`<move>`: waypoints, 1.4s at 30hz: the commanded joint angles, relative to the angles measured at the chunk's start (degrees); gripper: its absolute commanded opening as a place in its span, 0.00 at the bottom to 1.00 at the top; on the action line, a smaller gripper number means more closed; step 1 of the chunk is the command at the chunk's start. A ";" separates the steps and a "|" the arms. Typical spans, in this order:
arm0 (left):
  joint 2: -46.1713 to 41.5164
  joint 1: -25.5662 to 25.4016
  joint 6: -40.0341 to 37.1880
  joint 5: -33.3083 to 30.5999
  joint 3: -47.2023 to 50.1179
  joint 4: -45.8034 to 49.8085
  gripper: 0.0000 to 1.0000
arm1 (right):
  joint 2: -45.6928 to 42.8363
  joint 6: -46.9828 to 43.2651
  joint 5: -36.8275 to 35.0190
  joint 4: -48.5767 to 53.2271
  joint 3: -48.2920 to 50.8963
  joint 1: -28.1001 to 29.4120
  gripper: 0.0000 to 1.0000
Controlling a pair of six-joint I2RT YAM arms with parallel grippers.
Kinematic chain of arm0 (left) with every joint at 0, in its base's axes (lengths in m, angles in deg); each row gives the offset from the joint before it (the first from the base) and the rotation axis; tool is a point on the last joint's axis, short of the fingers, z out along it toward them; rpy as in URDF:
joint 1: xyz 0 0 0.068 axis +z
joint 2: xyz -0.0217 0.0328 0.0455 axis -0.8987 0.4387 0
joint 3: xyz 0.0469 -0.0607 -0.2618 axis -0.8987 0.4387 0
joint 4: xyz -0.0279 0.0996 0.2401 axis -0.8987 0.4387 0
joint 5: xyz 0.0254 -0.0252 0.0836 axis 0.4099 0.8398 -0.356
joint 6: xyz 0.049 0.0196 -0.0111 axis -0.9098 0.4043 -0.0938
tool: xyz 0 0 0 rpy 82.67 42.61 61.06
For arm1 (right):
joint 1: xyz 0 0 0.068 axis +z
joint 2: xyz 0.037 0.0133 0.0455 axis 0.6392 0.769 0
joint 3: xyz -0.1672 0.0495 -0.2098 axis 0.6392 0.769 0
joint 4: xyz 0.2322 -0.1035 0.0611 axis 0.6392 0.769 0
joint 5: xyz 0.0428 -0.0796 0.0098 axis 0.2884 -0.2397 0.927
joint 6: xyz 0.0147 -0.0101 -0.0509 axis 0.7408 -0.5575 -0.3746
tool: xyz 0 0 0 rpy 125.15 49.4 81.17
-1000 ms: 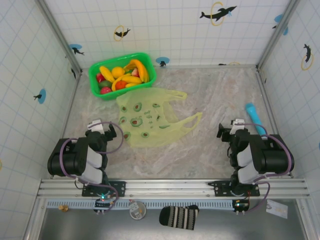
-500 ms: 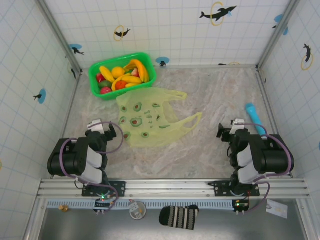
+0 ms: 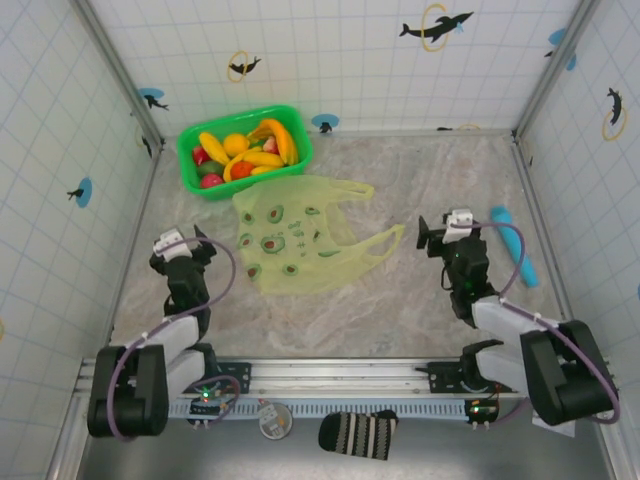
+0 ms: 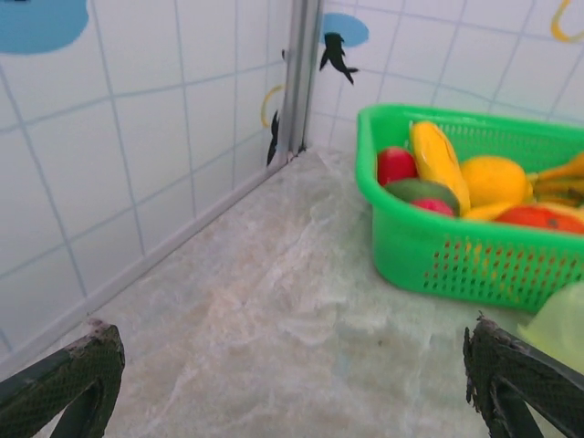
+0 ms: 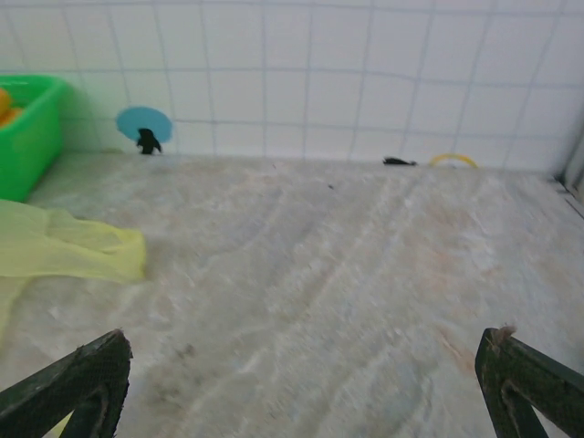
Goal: Place the fake fruits into the plastic bag and tie a complex knot
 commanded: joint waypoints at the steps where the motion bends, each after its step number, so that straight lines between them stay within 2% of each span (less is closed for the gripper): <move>1: -4.10 -2.94 4.80 -1.82 -8.70 15.30 0.98 | -3.92 -0.03 -2.49 12.46 -6.87 5.78 1.00; 3: -7.48 -8.95 3.22 0.51 -11.96 18.53 0.98 | -5.92 1.39 -3.42 19.31 -11.24 11.68 1.00; 6: -13.37 -21.95 -3.18 3.76 -17.35 24.32 0.98 | -6.67 8.34 -12.66 33.74 -21.86 20.47 1.00; 8: -15.47 -30.17 -5.34 4.64 -21.73 30.69 0.98 | -5.87 16.69 -12.19 47.18 -29.96 21.91 1.00; 9: -15.69 -33.27 -4.39 3.58 -23.94 34.11 0.98 | -5.85 21.62 -10.80 53.36 -32.88 21.38 1.00; 10: -15.42 -34.69 0.26 3.39 -26.60 39.20 0.98 | -6.69 23.32 -8.08 54.47 -33.18 20.47 1.00; 11: -15.06 -34.57 5.43 3.73 -29.56 45.44 0.98 | -7.98 23.87 -3.96 51.82 -31.53 19.00 1.00; 13: -13.84 -34.56 11.96 3.63 -34.65 57.51 0.98 | -9.88 26.63 13.87 45.34 -27.12 11.22 1.00; 14: -13.68 -34.56 14.91 0.95 -35.02 59.95 0.98 | -9.10 29.17 17.24 44.54 -26.63 8.42 1.00; 15: -13.67 -34.51 19.41 -2.67 -34.81 61.59 0.98 | -7.02 31.43 16.81 47.46 -27.78 6.84 1.00; 16: -13.59 -34.19 21.31 -2.83 -34.68 62.41 0.98 | -4.37 33.92 15.35 52.46 -30.05 5.58 1.00; 18: -12.80 -34.03 21.57 1.50 -34.85 62.38 0.98 | -1.23 44.73 13.25 55.33 -30.85 3.98 1.00; 19: -12.04 -34.03 21.56 3.39 -35.17 62.45 0.97 | -0.30 49.72 14.19 54.64 -29.98 3.70 0.95; 20: -11.25 -34.03 21.41 4.53 -35.44 62.42 0.98 | 0.19 53.17 14.77 53.45 -29.17 4.25 0.91; 22: -9.05 -34.03 19.37 5.13 -36.04 62.68 0.98 | 1.30 60.19 11.09 52.44 -28.39 7.83 0.83; 25: -6.82 -34.03 17.11 0.76 -35.99 62.71 0.98 | 3.98 68.47 4.96 52.97 -29.01 12.46 0.72; 27: -6.44 -34.03 15.73 -2.24 -34.66 61.63 0.98 | 6.54 73.45 4.14 52.00 -28.66 13.65 0.65; 30: -7.70 -34.03 15.63 -4.47 -31.10 59.12 0.98 | 10.34 77.26 2.55 52.10 -29.35 14.27 0.59; 35: -10.09 -34.23 15.53 -4.68 -28.32 57.45 0.98 | 14.17 81.98 -1.42 52.84 -30.47 15.17 0.61; 40: -10.77 -34.21 15.77 -4.53 -27.93 56.75 0.98 | 19.14 81.44 -1.18 47.30 -32.39 14.92 0.57; 42: -10.69 -34.21 15.81 -4.29 -27.96 56.76 0.98 | 21.93 81.15 -1.41 47.26 -34.33 14.91 0.52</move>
